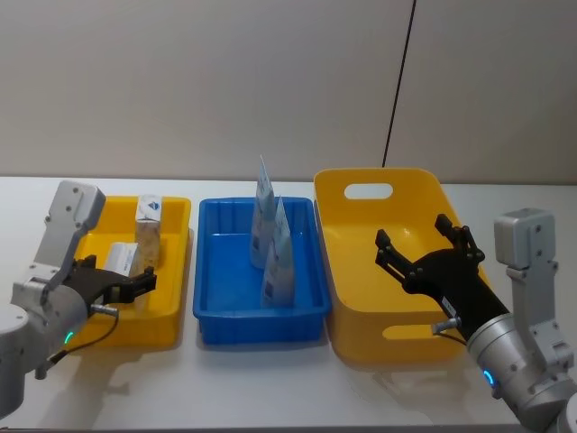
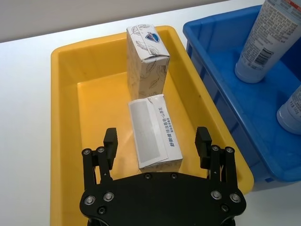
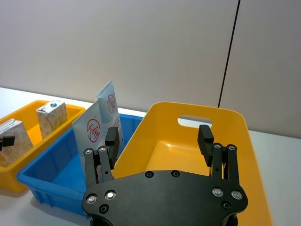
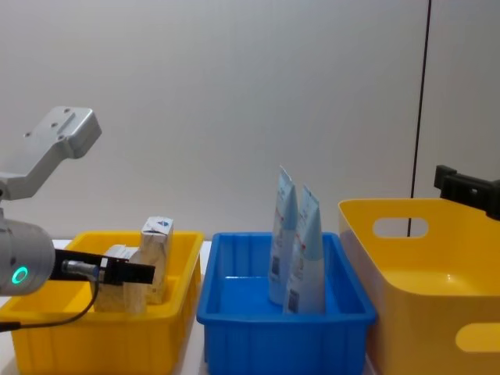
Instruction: Bimanual collaborative sorting of washing and personal care products
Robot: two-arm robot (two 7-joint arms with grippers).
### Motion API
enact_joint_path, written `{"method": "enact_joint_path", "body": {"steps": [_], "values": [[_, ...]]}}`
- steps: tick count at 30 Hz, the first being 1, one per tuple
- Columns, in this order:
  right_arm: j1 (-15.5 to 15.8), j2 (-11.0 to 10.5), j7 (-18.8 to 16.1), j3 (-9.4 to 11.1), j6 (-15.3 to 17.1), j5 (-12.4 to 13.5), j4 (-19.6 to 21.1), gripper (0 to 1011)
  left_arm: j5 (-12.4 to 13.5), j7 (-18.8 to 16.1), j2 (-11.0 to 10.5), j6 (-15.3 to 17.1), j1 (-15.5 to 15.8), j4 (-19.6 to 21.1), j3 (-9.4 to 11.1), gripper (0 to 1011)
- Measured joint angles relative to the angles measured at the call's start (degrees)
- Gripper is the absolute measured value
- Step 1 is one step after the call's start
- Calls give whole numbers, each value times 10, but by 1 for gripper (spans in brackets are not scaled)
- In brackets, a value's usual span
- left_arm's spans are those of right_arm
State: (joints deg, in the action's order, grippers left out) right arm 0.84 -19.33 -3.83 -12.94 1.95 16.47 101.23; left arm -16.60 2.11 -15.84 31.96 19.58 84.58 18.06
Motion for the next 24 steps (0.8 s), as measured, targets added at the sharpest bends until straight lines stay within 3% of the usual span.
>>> {"method": "enact_joint_path", "body": {"steps": [11, 19, 24], "values": [[0, 0, 0, 0, 0, 0, 0, 1002, 4, -1, -2, 9, 1, 4, -1, 756], [0, 0, 0, 0, 0, 0, 0, 1002, 5, -1, -2, 12, 1, 5, -2, 484], [0, 0, 0, 0, 0, 0, 0, 1002, 5, -1, -3, 13, 1, 6, -2, 443]]}}
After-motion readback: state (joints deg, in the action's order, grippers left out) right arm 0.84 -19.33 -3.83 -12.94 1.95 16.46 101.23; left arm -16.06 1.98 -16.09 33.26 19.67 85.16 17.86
